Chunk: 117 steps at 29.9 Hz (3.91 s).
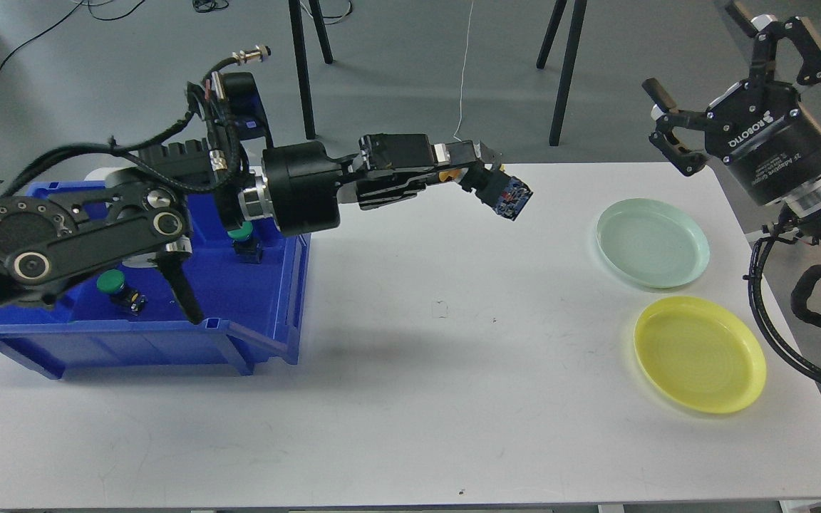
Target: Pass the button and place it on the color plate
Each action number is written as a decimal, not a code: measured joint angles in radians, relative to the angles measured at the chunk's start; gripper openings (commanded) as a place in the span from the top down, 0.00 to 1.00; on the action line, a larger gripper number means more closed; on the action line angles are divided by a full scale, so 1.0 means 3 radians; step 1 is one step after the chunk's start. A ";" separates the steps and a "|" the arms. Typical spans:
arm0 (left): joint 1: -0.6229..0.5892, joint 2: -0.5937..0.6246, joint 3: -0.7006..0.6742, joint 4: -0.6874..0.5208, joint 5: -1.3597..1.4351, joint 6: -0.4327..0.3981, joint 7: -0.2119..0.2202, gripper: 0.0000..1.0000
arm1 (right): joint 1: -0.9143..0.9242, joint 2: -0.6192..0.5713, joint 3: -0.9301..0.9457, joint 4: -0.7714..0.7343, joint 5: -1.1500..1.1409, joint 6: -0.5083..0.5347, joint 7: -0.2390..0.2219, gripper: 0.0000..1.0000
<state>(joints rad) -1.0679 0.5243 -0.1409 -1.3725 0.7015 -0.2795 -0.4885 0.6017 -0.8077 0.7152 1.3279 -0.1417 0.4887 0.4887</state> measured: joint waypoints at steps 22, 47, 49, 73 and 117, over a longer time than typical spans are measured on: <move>0.0695 -0.0546 -0.0733 0.0418 -0.0352 0.0010 0.0000 0.83 | -0.0379 0.0297 0.0428 0.0314 -0.1338 0.0000 0.0000 0.01; 0.0663 -0.0540 -0.0732 0.0487 -0.0375 -0.0166 -0.0001 0.83 | -0.0022 0.0600 0.0182 0.0282 -0.2159 -0.0234 0.0000 0.05; 0.0658 -0.0541 -0.0735 0.0509 -0.0400 -0.0196 -0.0001 0.83 | 0.0013 0.0600 0.0143 0.0273 -0.2168 -0.0242 0.0000 0.06; 0.0652 -0.0541 -0.0743 0.0594 -0.0595 -0.0331 -0.0001 0.82 | 0.0228 0.0606 -0.0091 0.0268 -0.2242 -0.0361 0.0000 0.36; 0.0691 -0.0617 -0.0795 0.0600 -0.0630 -0.0372 -0.0001 0.22 | 0.0185 0.0686 -0.0118 0.0270 -0.2388 -0.0556 0.0000 1.00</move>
<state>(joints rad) -0.8608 0.3392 -0.3793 -1.1924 0.5125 -0.3912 -0.4888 0.6572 -0.6020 0.6798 1.4089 -0.8579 0.3219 0.4886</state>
